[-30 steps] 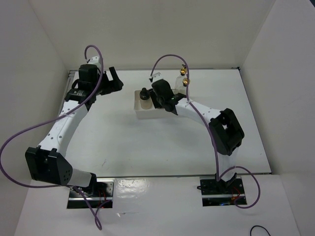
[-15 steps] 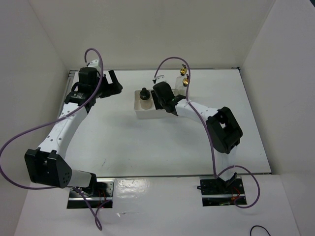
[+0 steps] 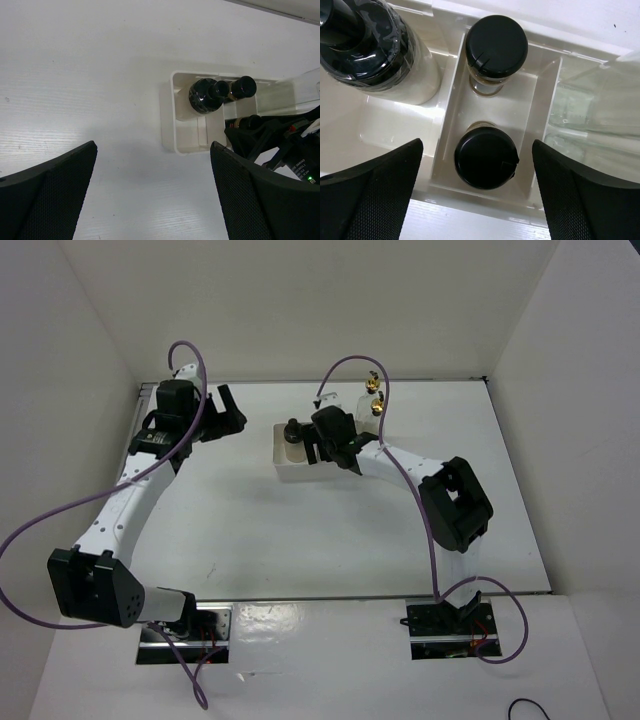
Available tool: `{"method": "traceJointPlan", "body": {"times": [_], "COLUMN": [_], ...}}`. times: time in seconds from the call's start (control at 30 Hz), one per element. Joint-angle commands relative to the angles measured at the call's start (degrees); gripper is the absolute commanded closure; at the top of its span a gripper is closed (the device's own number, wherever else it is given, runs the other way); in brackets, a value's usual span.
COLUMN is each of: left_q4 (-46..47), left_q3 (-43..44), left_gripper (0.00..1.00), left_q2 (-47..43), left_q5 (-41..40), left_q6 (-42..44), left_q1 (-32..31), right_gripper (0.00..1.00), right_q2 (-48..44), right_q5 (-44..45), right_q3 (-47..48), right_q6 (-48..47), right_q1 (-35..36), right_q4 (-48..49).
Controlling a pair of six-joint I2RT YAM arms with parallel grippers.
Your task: Organize the condiment bottles
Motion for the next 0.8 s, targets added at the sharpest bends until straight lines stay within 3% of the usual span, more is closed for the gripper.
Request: {"method": "traceJointPlan", "body": {"times": [0.0, 0.13, 0.5, 0.77], "left_q4": [1.66, 2.18, 3.58, 3.86], "left_q3": [-0.46, -0.99, -2.91, -5.55], "left_gripper": [0.0, 0.0, 0.0, 0.0], "left_q2": [-1.73, -2.26, -4.01, -7.97], "left_q5": [0.02, 0.02, 1.15, -1.56], "left_q6": [1.39, 1.39, 1.39, 1.91], "left_q1": [0.3, 0.3, 0.3, 0.3], "right_gripper": [0.06, 0.01, 0.01, 0.01], "right_q2": [-0.67, -3.39, -13.59, -20.09], "right_q5": [1.19, 1.19, 1.72, -3.64], "right_q3": [3.64, 4.17, 9.79, 13.15], "right_q6": [1.08, 1.7, 1.08, -0.76], "right_q1": [-0.27, -0.27, -0.27, -0.27], "right_q4": [-0.51, -1.03, -1.56, -2.62]}}
